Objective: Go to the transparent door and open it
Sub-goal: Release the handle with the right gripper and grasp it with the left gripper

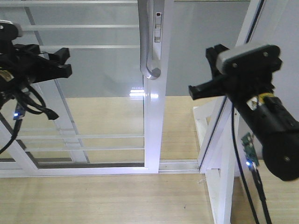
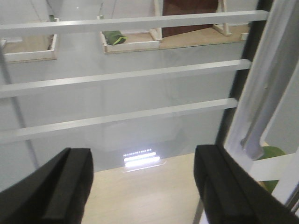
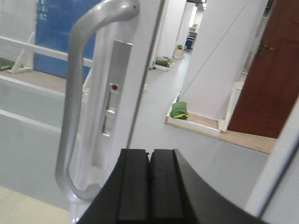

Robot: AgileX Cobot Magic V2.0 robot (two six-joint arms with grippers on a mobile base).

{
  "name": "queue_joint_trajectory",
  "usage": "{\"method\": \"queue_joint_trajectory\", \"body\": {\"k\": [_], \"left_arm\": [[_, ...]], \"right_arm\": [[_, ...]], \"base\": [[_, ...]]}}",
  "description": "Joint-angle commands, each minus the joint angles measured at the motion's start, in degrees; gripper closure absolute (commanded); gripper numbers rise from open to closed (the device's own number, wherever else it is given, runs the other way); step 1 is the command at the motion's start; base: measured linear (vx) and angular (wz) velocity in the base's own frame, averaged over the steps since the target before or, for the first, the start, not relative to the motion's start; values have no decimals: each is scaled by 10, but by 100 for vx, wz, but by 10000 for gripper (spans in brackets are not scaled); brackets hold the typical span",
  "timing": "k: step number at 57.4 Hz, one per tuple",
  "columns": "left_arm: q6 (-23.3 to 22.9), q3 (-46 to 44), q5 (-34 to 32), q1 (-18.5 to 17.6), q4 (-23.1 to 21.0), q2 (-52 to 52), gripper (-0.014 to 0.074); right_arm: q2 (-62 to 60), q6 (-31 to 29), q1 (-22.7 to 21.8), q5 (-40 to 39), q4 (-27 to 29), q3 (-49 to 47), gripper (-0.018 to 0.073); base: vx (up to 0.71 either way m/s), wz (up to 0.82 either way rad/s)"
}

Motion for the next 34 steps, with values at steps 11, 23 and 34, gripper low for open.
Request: {"method": "queue_joint_trajectory", "body": {"k": [11,23,34], "left_arm": [[-5,-102,-129,-97,-1,104,27],[-5,-176,-153,-145,-2,185,27],[-5,-238,-158,-150,-10,244,27]], "right_arm": [[-144,-116,-5,-47,131,85,564],[-179,-203,-5,-47,189,86,562],[-182,-216,-5,-47,191,86,562]], "base": [[0,0],[0,0],[0,0]]}}
